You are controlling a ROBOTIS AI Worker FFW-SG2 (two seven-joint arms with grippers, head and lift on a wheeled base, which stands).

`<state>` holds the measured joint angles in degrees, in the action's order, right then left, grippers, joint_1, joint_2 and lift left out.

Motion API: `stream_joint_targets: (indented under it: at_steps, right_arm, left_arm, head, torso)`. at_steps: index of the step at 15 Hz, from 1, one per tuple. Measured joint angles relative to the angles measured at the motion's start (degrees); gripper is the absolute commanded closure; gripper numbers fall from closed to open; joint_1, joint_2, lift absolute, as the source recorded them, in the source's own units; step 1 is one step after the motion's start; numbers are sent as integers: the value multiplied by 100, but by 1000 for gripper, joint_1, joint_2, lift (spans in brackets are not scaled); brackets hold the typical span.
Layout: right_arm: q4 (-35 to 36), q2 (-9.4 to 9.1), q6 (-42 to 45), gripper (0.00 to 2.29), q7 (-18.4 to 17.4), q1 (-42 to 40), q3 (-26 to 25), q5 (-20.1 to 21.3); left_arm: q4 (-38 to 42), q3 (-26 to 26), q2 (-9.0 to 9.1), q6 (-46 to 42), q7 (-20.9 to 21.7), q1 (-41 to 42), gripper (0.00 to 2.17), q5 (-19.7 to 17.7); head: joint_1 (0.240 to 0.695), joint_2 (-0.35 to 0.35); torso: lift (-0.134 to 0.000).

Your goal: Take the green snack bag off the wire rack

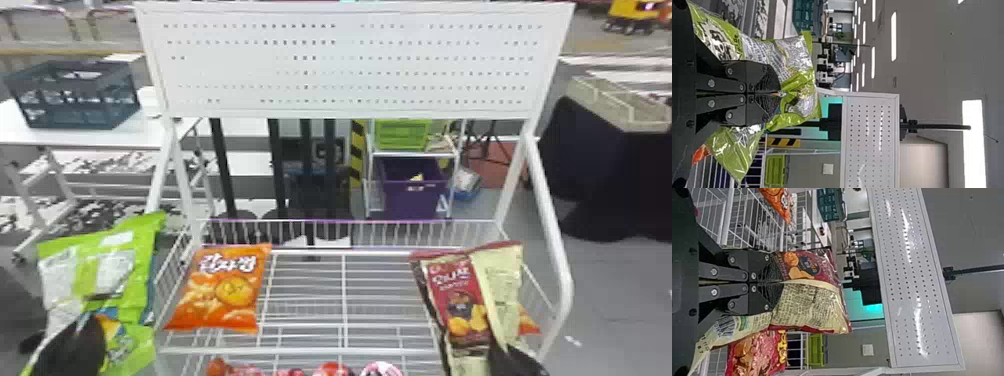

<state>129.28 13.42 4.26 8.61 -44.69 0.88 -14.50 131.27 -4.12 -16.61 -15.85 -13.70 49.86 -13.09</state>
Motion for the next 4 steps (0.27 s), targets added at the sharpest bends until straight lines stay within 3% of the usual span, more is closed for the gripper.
stream_joint_targets:
  at_steps: [4]
  right_arm:
    - [43,2,4,2243,0,-62,-4,-7]
  left_arm:
    - [12,17,6,-1,-1,23,1895,33]
  head:
    - [499,0]
  torso:
    - [0]
